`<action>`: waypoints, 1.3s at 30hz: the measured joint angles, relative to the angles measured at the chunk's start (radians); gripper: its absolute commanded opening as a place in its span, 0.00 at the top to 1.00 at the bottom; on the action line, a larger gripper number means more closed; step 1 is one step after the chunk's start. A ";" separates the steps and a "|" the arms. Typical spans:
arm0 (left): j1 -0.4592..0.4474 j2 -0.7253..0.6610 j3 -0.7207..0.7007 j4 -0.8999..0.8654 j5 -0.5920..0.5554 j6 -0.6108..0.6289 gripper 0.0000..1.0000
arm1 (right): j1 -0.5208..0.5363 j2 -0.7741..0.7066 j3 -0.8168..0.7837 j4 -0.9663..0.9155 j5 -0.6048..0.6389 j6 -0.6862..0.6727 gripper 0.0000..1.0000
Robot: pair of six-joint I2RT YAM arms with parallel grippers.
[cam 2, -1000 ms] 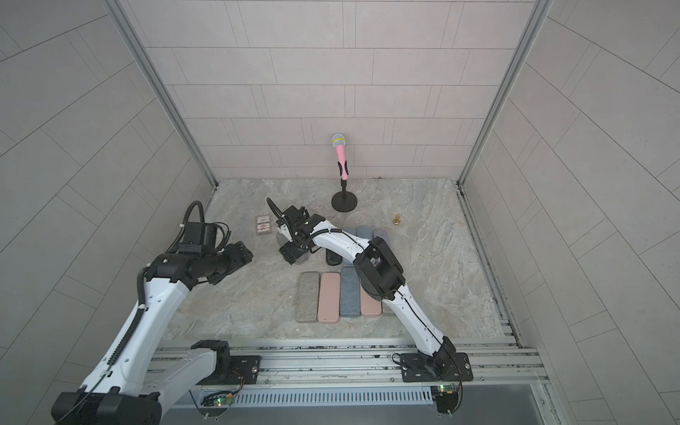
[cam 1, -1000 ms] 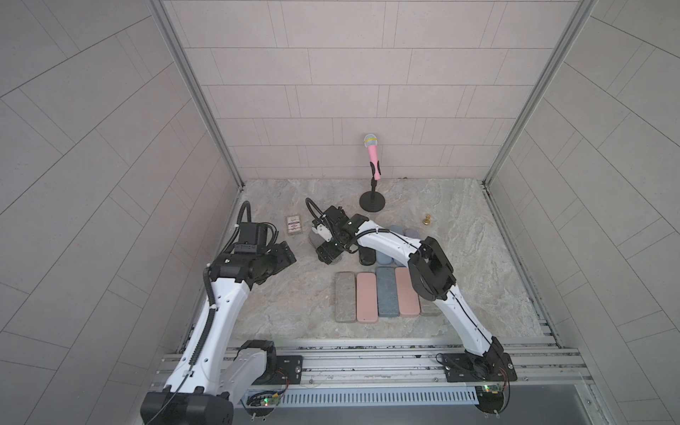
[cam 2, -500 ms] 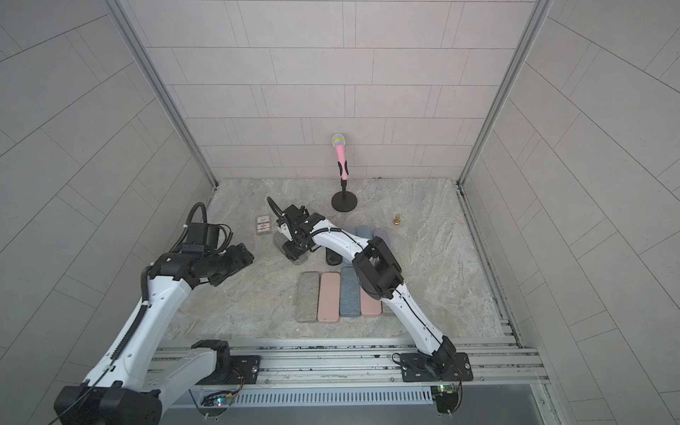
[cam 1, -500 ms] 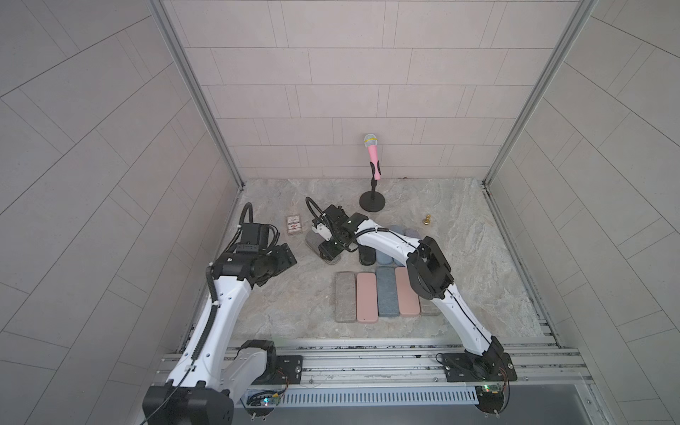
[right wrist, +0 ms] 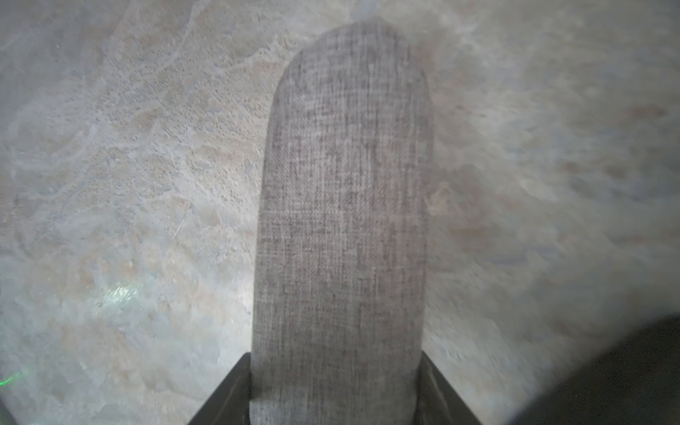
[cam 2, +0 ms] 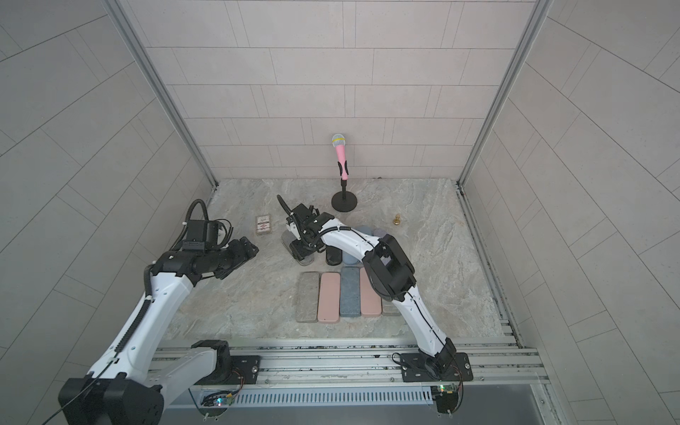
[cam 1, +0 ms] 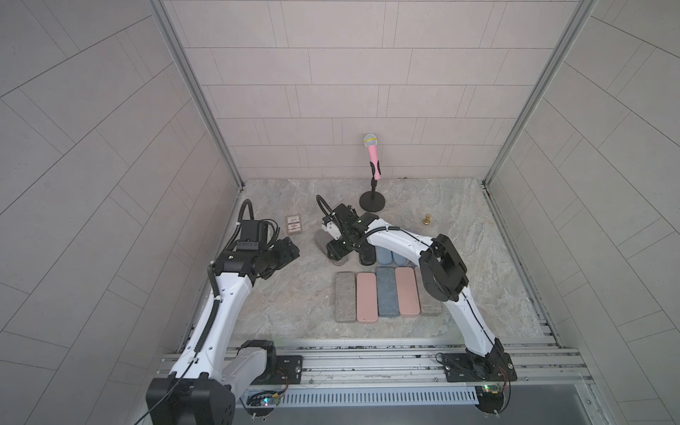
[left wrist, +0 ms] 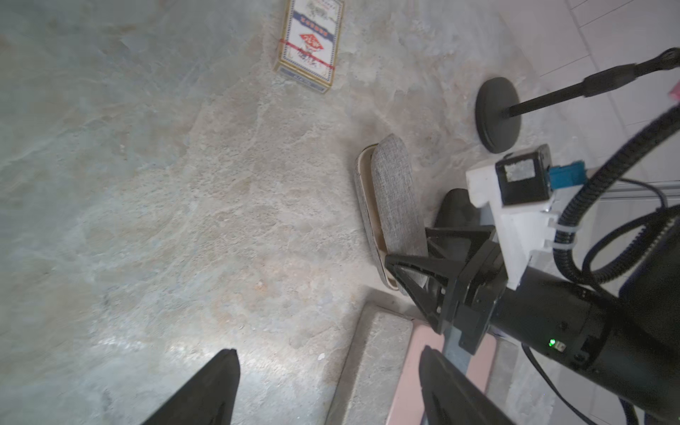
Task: Close the glasses case
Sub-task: Pick up the glasses case at the center of the board, then adjust the glasses case.
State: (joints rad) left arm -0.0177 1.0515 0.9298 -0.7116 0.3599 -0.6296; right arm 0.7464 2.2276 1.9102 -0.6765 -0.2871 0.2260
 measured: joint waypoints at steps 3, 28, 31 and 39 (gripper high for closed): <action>0.005 0.025 -0.041 0.149 0.106 -0.053 0.16 | -0.029 -0.144 -0.077 -0.003 -0.012 0.032 0.71; -0.205 0.357 -0.394 1.839 0.492 -0.845 0.21 | -0.167 -0.626 -0.380 0.106 -0.270 0.268 0.71; -0.221 0.366 -0.394 1.891 0.490 -0.861 0.27 | -0.174 -0.636 -0.380 0.125 -0.286 0.281 0.71; -0.285 0.435 -0.388 1.920 0.482 -0.876 0.30 | -0.175 -0.652 -0.381 0.134 -0.302 0.288 0.71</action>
State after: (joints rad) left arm -0.3023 1.4868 0.5415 1.2087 0.8417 -1.5059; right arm 0.5713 1.5761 1.5288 -0.5426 -0.5888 0.5137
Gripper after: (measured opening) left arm 0.705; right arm 0.603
